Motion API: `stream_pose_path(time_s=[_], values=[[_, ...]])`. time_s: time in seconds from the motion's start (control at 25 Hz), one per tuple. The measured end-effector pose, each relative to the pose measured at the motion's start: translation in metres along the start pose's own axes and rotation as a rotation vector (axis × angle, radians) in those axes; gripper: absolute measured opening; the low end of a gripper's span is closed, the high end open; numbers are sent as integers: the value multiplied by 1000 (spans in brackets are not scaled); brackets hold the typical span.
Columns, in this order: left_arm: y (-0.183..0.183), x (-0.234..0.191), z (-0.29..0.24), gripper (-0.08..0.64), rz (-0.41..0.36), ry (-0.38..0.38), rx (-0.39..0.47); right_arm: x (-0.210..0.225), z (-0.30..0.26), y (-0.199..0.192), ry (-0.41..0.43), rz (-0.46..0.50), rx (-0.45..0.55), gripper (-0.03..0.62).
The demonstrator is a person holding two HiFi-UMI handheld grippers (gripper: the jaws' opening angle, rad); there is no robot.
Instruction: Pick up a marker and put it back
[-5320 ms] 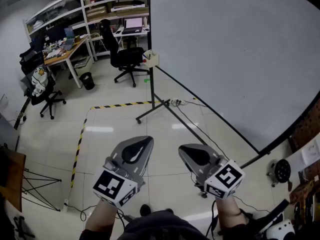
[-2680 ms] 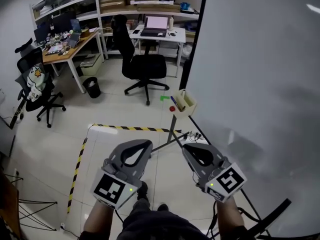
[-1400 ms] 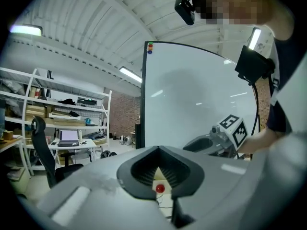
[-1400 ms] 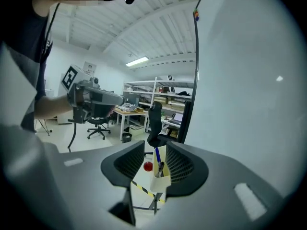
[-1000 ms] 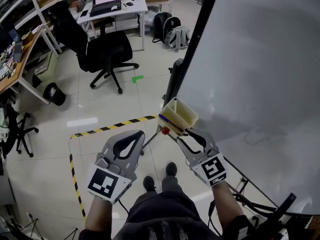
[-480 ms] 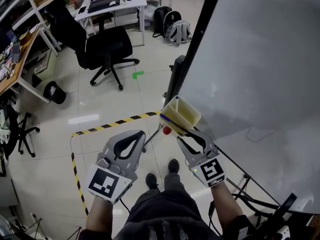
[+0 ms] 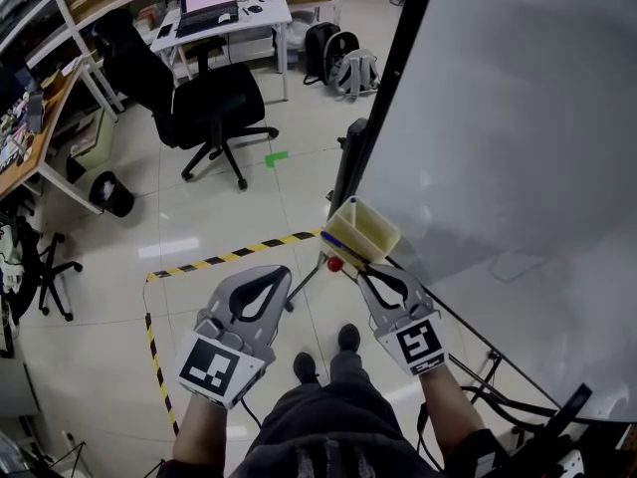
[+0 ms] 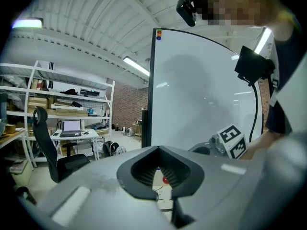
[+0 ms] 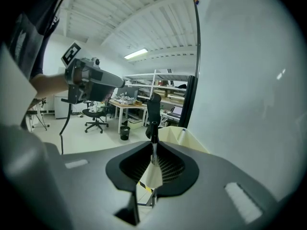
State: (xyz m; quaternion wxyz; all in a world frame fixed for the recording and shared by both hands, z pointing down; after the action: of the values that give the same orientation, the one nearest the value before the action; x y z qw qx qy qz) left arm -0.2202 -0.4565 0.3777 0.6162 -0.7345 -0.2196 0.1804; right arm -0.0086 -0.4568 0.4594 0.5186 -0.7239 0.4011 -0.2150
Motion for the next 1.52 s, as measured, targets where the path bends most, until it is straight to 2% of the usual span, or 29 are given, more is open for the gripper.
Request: stream_pose_path(time_s=[0.28, 0.44, 0.72, 0.88, 1.2, 1.52], values=[[8, -5, 7, 6, 2, 21, 26, 5, 5, 31, -9, 67, 39, 40], [20, -7, 12, 6, -15, 30, 57, 8, 13, 68, -9, 171, 71, 40], [53, -12, 21, 6, -51, 50, 138, 3, 30, 135, 26, 274, 190, 40], [71, -15, 24, 6, -79, 69, 190, -1, 33, 163, 58, 291, 291, 40], [104, -13, 30, 6, -134, 84, 286, -5, 40, 202, 70, 330, 402, 40], [110, -4, 45, 6, -153, 89, 309, -12, 50, 206, 77, 334, 427, 40]])
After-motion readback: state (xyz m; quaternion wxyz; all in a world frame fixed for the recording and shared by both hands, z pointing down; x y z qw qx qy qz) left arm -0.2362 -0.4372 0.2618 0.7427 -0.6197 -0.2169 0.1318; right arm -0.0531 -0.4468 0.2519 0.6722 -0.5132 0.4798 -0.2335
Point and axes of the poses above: the fingertips, and each gripper's own axes: z backward along the fingers, x to its right, y out of its top, the point moved 8 cm from there along z, backward along the fingers, and after that the axes turned 13 degrees about y, right-handed, at the moved point
